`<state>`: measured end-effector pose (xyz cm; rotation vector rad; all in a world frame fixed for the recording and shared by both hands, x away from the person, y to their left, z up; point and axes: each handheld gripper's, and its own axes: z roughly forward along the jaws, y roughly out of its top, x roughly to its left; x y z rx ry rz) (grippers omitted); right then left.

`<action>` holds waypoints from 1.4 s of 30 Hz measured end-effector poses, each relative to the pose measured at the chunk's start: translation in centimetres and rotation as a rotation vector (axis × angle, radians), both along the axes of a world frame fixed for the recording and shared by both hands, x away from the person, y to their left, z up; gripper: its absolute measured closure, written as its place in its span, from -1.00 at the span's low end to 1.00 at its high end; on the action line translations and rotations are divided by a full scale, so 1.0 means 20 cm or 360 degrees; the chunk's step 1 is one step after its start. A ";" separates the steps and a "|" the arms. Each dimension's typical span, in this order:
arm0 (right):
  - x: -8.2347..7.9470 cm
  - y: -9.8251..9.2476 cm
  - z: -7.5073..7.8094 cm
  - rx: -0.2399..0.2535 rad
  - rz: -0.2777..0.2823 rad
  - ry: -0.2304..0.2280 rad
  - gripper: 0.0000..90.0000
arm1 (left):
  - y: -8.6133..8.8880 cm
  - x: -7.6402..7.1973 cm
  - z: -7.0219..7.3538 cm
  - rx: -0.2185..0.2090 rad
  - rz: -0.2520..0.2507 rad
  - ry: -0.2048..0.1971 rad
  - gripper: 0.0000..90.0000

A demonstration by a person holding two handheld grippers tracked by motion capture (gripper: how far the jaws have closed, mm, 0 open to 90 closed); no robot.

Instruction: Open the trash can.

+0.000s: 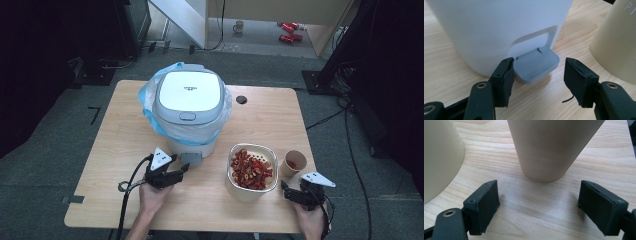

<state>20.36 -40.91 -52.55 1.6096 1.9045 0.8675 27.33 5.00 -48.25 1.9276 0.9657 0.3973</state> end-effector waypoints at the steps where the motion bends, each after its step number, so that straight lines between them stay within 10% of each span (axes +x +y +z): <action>1: 0.00 0.00 0.00 0.0000 0.0000 0.0000 -0.62 | -0.02 0.01 0.00 0.0006 -0.0016 -0.0010 -0.02; 22: 0.00 0.00 0.00 0.0001 0.0010 -0.0008 -0.56 | -0.16 0.10 -0.05 0.0043 -0.0013 -0.0039 0.37; 42: 0.00 0.00 0.00 0.0001 0.0012 -0.0010 -0.54 | -0.17 0.11 -0.12 0.0108 -0.0007 -0.0081 0.33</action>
